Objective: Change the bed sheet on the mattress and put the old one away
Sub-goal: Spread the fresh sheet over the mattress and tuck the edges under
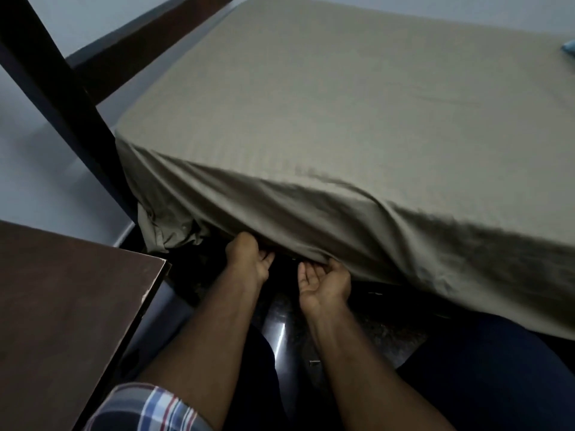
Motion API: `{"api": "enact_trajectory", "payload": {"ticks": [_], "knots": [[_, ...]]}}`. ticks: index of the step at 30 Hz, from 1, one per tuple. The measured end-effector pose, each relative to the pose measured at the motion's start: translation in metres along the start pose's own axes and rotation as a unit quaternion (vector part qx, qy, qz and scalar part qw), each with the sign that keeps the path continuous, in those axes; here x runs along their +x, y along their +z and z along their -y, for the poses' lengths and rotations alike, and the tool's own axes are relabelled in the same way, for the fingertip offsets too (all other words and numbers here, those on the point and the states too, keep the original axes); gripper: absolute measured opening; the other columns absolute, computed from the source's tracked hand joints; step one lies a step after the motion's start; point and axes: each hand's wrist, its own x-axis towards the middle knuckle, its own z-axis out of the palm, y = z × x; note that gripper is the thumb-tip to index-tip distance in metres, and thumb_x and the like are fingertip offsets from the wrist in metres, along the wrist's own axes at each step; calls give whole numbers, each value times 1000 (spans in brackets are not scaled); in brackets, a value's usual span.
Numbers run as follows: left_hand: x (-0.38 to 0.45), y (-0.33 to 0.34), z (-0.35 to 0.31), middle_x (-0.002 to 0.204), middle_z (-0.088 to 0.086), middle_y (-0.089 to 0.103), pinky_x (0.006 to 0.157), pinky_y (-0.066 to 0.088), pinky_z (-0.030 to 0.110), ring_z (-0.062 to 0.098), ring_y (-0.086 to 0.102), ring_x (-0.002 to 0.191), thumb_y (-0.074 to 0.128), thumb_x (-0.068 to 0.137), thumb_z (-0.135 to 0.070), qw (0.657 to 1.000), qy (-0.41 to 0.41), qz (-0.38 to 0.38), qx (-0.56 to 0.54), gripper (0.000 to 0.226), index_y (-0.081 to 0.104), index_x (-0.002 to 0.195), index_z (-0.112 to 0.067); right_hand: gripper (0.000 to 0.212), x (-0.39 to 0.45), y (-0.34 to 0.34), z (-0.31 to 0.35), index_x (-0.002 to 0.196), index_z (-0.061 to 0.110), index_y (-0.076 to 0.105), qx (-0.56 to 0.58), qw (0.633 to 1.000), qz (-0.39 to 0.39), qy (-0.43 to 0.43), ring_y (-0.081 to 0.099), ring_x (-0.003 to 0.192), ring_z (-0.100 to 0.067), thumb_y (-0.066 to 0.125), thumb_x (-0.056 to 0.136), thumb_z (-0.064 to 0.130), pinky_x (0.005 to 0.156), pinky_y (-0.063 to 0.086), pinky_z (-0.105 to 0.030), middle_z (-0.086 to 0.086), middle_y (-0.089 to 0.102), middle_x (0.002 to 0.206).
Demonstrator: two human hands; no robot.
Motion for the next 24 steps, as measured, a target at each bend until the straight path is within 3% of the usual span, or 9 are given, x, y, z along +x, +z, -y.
{"api": "enact_trajectory", "payload": {"ticks": [2,5,9,11,13,16,21,24], "knots": [[1,-1,6,121,13,65,86,53,42,25,64,93,37,100,-2,1000,20,-17,14,39,56,133,-10,30,3,-7,1,122,6,55,-37,999,-4,9,59,118,-30,44,103,28,101,47,-40,-18,59,134],[9,-7,3,110,12,70,62,56,32,20,67,80,40,97,0,997,34,-21,69,35,61,124,-8,27,5,-12,-1,118,7,55,-107,994,-26,8,67,91,-25,54,101,28,77,54,-34,-14,67,106],[20,-24,2,70,9,66,43,41,19,11,62,45,51,94,-3,978,73,-67,186,15,66,96,-1,15,7,-5,-12,111,14,62,-190,981,-37,-5,65,67,-19,59,98,19,48,48,-21,-7,67,86],[29,-39,8,61,6,63,48,46,23,17,64,47,53,90,-10,937,126,-113,306,17,65,94,2,15,8,-5,-15,109,13,63,-197,979,-45,-9,63,62,-18,60,97,20,46,45,-19,-6,66,84],[36,-52,14,65,7,65,49,50,26,20,65,49,52,90,-14,910,145,-134,364,21,64,97,1,20,8,-9,-13,108,10,62,-195,979,-59,-15,62,62,-19,61,95,25,48,44,-20,-8,66,85],[43,-59,15,69,8,63,39,35,17,18,60,45,48,93,-11,923,139,-126,336,20,63,97,0,22,11,-16,-10,100,10,61,-194,977,-83,-26,62,62,-20,63,95,31,49,43,-22,-8,65,86],[51,-59,15,65,8,57,36,31,14,8,57,36,47,97,-9,948,110,-98,282,16,58,86,-5,11,20,-25,-6,104,8,59,-196,976,-91,-20,56,53,-17,56,98,17,41,41,-16,-6,59,71],[44,-57,20,63,6,54,37,32,14,10,58,43,52,97,-13,961,101,-91,241,20,54,78,-9,12,22,-32,-9,105,7,58,-198,975,-98,-4,56,54,-18,51,98,13,40,40,-15,-7,58,73]]}}
